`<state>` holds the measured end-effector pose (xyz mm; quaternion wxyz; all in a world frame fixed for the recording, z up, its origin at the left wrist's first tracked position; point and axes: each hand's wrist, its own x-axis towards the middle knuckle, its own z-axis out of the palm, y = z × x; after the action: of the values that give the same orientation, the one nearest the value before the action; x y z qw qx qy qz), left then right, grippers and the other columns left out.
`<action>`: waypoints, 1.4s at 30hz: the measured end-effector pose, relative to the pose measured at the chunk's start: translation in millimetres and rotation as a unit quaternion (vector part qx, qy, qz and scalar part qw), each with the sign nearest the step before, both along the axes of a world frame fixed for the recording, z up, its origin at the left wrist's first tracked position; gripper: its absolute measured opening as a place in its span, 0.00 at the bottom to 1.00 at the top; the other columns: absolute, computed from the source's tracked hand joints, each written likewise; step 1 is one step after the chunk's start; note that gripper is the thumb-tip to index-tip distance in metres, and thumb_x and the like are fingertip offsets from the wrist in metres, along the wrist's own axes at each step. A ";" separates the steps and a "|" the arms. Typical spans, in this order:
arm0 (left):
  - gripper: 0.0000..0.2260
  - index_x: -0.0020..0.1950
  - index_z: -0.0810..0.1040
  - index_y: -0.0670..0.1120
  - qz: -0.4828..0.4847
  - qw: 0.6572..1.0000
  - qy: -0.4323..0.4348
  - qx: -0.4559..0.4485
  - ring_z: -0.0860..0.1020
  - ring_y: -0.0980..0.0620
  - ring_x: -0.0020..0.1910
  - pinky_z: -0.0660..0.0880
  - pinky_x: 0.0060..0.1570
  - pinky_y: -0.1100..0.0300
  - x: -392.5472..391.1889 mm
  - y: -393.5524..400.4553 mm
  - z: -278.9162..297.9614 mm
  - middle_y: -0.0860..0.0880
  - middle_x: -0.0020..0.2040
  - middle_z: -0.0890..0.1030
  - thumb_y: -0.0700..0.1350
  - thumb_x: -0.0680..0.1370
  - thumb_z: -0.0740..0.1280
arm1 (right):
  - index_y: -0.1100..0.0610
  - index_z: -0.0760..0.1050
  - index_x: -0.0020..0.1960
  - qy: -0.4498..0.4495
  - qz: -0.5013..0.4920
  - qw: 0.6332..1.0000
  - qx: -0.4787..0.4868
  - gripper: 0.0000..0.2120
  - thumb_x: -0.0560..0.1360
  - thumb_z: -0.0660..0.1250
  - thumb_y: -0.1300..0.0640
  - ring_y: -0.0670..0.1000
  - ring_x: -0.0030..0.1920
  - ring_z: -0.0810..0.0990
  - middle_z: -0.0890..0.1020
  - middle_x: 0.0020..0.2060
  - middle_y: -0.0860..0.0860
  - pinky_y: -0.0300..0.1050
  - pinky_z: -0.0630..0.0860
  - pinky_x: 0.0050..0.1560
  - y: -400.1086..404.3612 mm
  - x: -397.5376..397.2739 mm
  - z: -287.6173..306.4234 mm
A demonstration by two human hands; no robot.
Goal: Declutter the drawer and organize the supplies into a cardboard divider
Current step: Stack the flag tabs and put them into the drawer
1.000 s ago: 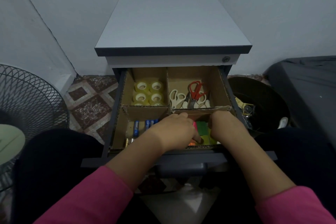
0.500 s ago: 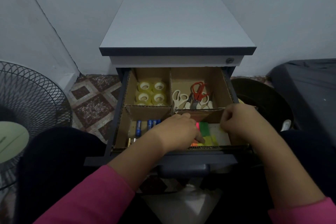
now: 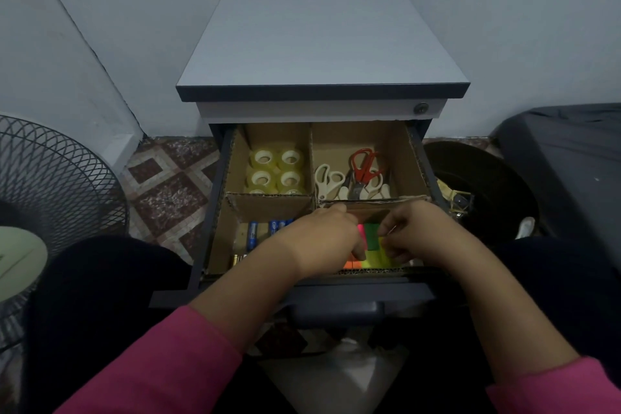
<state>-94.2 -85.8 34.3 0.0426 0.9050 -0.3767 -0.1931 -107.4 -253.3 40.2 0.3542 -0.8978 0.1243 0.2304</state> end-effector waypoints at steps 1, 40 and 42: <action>0.21 0.65 0.77 0.56 0.000 1.000 0.000 0.005 0.66 0.44 0.63 0.66 0.57 0.55 0.3 -0.3 -0.7 0.49 0.53 0.71 0.35 0.78 0.60 | 0.55 0.77 0.40 0.003 -0.001 1.000 0.003 0.08 0.73 0.69 0.67 0.53 0.33 0.82 0.82 0.34 0.57 0.47 0.83 0.40 1.1 0.1 -1.1; 0.22 0.65 0.76 0.59 -0.027 0.999 -0.028 0.008 0.65 0.51 0.52 0.60 0.49 0.60 -1.2 -2.3 1.5 0.50 0.55 0.74 0.37 0.80 0.59 | 0.46 0.79 0.48 -0.028 0.200 0.965 -0.168 0.10 0.70 0.70 0.60 0.48 0.46 0.76 0.75 0.43 0.46 0.42 0.75 0.46 9.3 -0.1 -4.8; 0.22 0.66 0.76 0.59 -0.027 0.999 -0.027 0.008 0.62 0.53 0.48 0.60 0.49 0.60 -1.2 -2.2 2.0 0.50 0.55 0.74 0.36 0.80 0.59 | 0.46 0.78 0.46 -0.029 0.195 0.966 -0.168 0.10 0.70 0.71 0.59 0.48 0.45 0.76 0.75 0.41 0.46 0.42 0.75 0.45 8.6 -0.2 -5.6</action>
<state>-95.4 -87.9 36.4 0.0201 0.8996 -0.4004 -0.1731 -107.5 -244.8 34.6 0.1503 -0.9574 -0.0266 0.2449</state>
